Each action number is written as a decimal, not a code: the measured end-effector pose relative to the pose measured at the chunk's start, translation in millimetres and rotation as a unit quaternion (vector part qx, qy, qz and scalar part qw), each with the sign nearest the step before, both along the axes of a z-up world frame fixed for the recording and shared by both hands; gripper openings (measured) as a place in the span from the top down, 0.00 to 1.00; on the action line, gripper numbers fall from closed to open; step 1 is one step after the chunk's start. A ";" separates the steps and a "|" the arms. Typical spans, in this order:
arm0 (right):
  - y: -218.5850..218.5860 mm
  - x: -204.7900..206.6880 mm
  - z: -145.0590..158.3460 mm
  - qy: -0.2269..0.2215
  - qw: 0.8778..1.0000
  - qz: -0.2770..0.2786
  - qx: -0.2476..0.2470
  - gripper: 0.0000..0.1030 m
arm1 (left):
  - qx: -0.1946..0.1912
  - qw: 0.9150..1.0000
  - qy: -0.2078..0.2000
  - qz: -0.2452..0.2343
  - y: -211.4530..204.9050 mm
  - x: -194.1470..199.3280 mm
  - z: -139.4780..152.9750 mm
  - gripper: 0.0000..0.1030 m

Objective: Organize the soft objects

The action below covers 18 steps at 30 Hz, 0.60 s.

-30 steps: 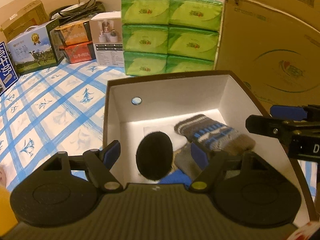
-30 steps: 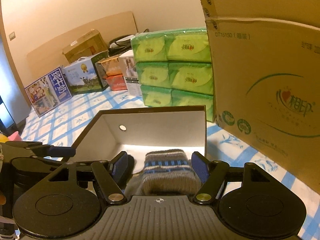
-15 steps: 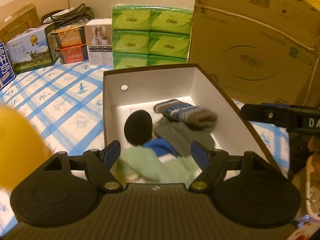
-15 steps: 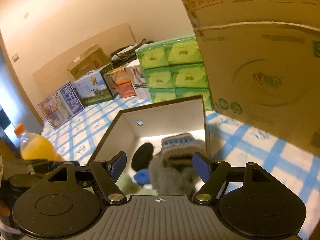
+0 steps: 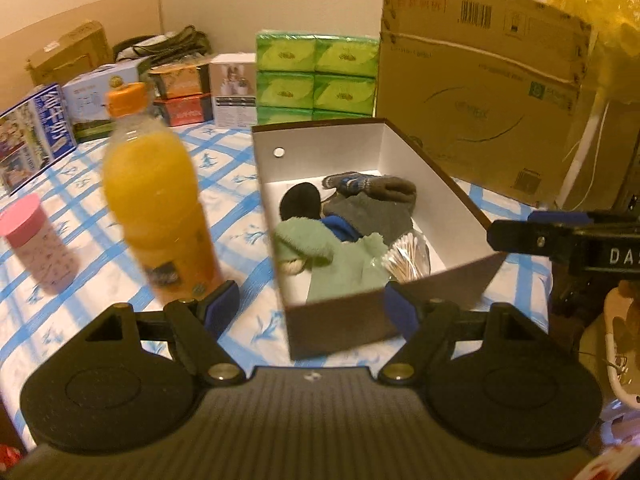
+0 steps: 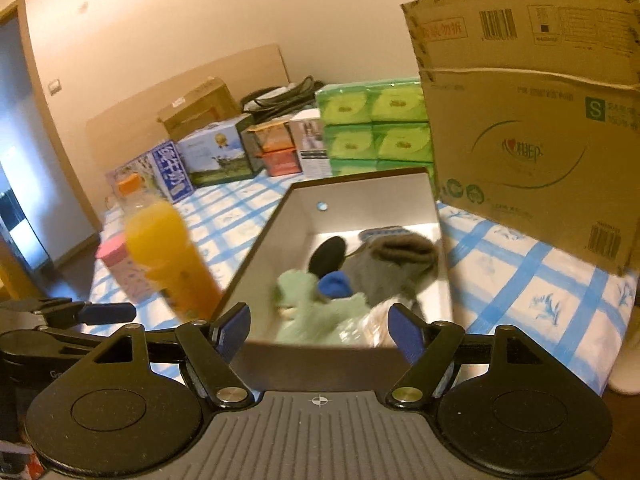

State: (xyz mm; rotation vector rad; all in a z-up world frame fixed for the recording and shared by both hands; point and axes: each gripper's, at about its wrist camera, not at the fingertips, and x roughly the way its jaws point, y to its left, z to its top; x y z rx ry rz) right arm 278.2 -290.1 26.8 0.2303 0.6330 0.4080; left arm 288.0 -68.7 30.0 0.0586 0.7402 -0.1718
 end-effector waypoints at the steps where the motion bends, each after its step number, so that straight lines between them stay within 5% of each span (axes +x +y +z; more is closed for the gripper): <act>1: 2.4 -8.4 0.8 0.002 1.000 -0.001 0.006 0.27 | -0.002 1.000 -0.003 0.004 3.1 -10.5 2.8 0.25; 18: 37.1 -109.9 2.9 0.022 1.000 0.004 0.016 0.27 | 0.002 0.996 -0.023 0.087 40.5 -154.9 16.4 0.25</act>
